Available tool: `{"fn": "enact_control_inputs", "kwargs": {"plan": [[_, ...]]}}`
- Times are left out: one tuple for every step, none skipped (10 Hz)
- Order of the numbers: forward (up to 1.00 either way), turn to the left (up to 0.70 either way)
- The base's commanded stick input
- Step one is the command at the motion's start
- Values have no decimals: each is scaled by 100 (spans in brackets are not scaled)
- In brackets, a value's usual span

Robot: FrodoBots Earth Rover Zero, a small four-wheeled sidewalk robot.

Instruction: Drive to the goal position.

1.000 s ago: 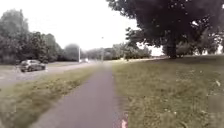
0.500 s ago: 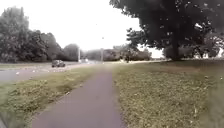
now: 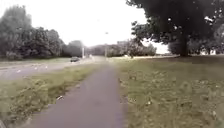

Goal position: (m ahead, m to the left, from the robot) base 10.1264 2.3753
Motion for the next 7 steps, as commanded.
{"fn": "enact_control_inputs", "kwargs": {"plan": [[100, 0], [100, 0], [100, 0], [100, 0], [100, 0], [100, 0], [100, 0]]}}
